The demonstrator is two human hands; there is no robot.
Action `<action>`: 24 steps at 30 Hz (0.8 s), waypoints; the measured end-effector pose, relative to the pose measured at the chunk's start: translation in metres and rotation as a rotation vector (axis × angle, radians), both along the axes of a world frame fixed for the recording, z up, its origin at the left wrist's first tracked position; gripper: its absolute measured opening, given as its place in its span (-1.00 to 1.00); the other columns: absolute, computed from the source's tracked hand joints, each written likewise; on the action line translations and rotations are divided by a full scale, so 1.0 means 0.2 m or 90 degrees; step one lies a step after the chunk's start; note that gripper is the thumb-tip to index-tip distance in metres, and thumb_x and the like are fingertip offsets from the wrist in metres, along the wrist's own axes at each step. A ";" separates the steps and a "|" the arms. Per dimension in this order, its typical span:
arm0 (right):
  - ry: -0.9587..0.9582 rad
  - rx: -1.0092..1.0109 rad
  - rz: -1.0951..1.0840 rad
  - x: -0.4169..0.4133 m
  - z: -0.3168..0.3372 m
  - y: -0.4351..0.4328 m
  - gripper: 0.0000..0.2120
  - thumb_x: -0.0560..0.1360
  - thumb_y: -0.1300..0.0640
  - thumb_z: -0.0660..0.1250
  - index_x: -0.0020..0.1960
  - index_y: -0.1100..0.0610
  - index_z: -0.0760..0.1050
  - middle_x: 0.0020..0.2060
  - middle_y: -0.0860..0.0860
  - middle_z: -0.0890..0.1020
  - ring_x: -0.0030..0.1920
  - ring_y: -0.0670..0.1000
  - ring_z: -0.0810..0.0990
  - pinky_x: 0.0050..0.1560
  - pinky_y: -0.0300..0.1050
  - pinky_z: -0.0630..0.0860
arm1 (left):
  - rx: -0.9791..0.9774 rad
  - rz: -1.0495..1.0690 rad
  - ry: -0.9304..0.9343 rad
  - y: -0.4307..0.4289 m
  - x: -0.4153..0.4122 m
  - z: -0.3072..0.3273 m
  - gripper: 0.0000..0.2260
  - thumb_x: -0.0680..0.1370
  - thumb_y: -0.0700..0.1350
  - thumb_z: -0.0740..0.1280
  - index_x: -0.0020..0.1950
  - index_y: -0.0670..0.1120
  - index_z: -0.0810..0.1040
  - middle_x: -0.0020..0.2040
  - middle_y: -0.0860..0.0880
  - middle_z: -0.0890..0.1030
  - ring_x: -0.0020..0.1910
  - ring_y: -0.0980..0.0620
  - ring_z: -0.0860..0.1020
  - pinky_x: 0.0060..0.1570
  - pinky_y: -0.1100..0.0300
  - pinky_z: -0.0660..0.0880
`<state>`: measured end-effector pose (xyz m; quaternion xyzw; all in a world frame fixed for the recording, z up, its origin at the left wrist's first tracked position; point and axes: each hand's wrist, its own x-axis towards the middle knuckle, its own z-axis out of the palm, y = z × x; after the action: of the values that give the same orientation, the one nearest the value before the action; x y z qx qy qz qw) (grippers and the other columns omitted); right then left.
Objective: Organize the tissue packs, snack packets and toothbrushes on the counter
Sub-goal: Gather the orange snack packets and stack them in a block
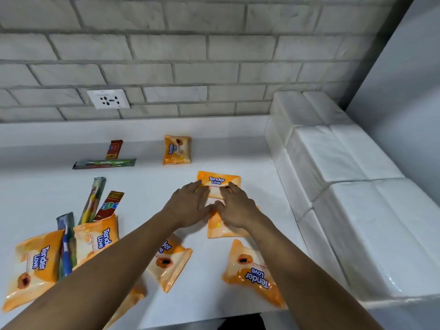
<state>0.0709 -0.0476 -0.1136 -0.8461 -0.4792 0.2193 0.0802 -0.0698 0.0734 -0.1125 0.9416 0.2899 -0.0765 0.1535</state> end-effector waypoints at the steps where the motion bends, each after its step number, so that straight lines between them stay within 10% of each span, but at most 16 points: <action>1: -0.001 -0.006 0.001 0.01 -0.01 0.01 -0.42 0.67 -0.19 0.06 0.63 0.00 0.14 0.66 0.04 0.04 0.61 0.17 0.12 0.47 0.29 0.27 | 0.001 -0.004 0.008 0.01 0.01 -0.01 -0.23 0.58 0.41 0.08 0.68 0.00 0.18 0.70 -0.06 0.10 0.66 -0.12 0.14 0.59 -0.12 0.17; 8: -0.015 -0.038 0.009 0.09 -0.10 0.09 -0.42 0.69 -0.18 0.03 0.63 0.05 0.14 0.66 0.03 0.06 0.61 0.14 0.14 0.49 0.29 0.26 | 0.019 -0.037 0.024 0.08 0.11 -0.09 -0.08 0.46 0.47 -0.16 0.65 -0.04 0.27 0.66 -0.11 0.23 0.62 -0.13 0.24 0.52 -0.18 0.30; 24: -0.097 0.012 0.017 0.40 -0.17 0.37 -0.44 0.69 -0.13 0.07 0.60 0.11 0.19 0.63 0.01 0.12 0.58 0.08 0.16 0.44 0.34 0.26 | 0.048 -0.060 0.027 0.31 0.40 -0.14 -0.28 0.66 0.29 0.13 0.69 -0.10 0.11 0.70 -0.14 0.10 0.65 -0.14 0.15 0.56 -0.15 0.23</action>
<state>0.1515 0.0256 -0.1477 -0.8533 -0.4969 0.1508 0.0483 0.0095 0.1356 -0.1401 0.9575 0.2509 -0.0928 0.1081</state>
